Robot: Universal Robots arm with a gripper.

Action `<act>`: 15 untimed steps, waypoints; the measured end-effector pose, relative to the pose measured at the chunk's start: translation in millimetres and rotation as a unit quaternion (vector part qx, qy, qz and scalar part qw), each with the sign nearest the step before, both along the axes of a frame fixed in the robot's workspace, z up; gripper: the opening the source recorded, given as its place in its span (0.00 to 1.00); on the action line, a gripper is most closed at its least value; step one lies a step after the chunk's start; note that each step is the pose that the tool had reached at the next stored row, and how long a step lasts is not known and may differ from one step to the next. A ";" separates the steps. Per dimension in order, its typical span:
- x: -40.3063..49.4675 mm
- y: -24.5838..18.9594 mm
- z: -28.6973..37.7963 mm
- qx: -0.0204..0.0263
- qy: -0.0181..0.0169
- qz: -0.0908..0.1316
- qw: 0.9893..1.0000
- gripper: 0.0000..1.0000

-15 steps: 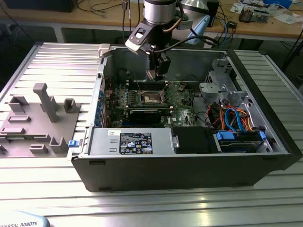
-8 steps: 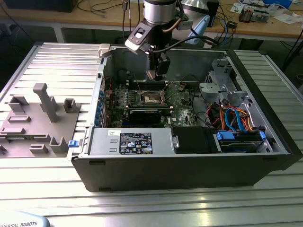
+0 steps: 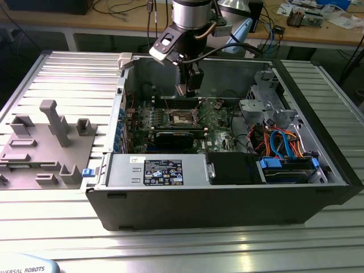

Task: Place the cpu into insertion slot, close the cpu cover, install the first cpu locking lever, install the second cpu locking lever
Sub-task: 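Place the cpu into insertion slot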

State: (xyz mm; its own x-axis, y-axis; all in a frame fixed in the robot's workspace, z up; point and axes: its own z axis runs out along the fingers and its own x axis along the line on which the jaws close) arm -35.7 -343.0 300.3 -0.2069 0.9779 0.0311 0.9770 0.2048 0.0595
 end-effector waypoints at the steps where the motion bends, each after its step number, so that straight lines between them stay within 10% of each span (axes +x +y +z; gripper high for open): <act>1: 0.0 0.0 0.0 0.000 0.000 -0.002 1.000 0.54; 15: 0.0 0.0 -1.3 0.000 0.002 -0.035 0.999 0.54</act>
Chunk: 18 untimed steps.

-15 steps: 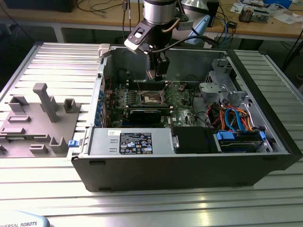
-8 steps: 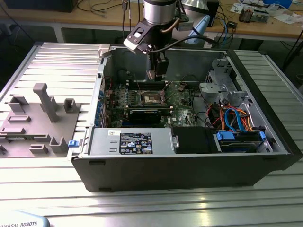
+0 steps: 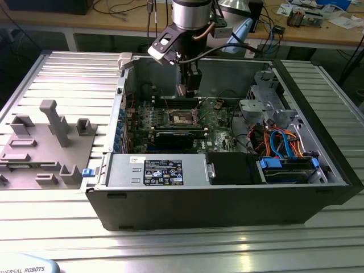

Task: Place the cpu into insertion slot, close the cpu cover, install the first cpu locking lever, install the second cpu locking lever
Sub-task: 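Place the cpu into insertion slot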

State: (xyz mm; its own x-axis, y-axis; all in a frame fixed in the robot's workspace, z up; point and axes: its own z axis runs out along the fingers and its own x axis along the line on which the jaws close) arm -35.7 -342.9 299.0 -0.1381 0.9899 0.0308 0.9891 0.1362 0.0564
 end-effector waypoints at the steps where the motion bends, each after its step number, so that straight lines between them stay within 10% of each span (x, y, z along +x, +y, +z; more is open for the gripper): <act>1: -0.1 0.0 -0.2 0.000 0.003 -0.002 1.000 0.54; 9: 0.0 0.0 -3.2 -0.004 0.032 -0.021 0.999 0.54; 18: 0.0 0.0 -4.1 -0.004 0.037 -0.028 0.999 0.54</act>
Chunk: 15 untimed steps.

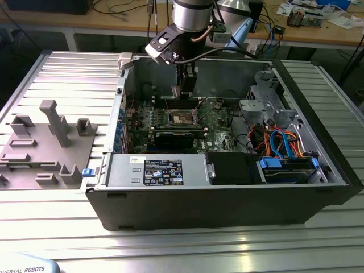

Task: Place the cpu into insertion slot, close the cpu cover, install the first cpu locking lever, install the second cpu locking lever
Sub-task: 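Place the cpu into insertion slot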

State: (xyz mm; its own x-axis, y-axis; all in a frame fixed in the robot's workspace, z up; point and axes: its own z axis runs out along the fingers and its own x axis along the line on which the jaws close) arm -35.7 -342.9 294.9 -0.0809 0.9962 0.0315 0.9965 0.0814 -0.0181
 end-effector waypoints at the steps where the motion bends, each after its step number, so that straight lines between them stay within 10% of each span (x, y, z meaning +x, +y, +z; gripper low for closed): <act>1: 0.0 0.0 -0.2 0.000 0.000 -0.001 1.000 0.54; 15: -0.1 -0.7 -6.6 -0.001 0.000 -0.018 1.000 0.54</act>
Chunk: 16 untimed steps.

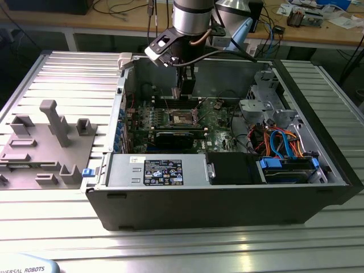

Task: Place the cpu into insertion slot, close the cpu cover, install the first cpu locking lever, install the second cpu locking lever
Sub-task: 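Place the cpu into insertion slot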

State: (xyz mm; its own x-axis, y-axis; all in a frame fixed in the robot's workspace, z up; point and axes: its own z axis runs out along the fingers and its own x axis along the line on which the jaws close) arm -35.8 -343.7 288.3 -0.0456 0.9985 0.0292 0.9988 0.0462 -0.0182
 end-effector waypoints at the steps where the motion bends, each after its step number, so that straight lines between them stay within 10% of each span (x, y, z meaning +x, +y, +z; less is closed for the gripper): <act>1: 0.0 -0.2 -0.4 0.000 0.000 0.000 1.000 0.54; 16: 0.0 -0.5 -4.8 0.000 0.000 -0.001 1.000 0.54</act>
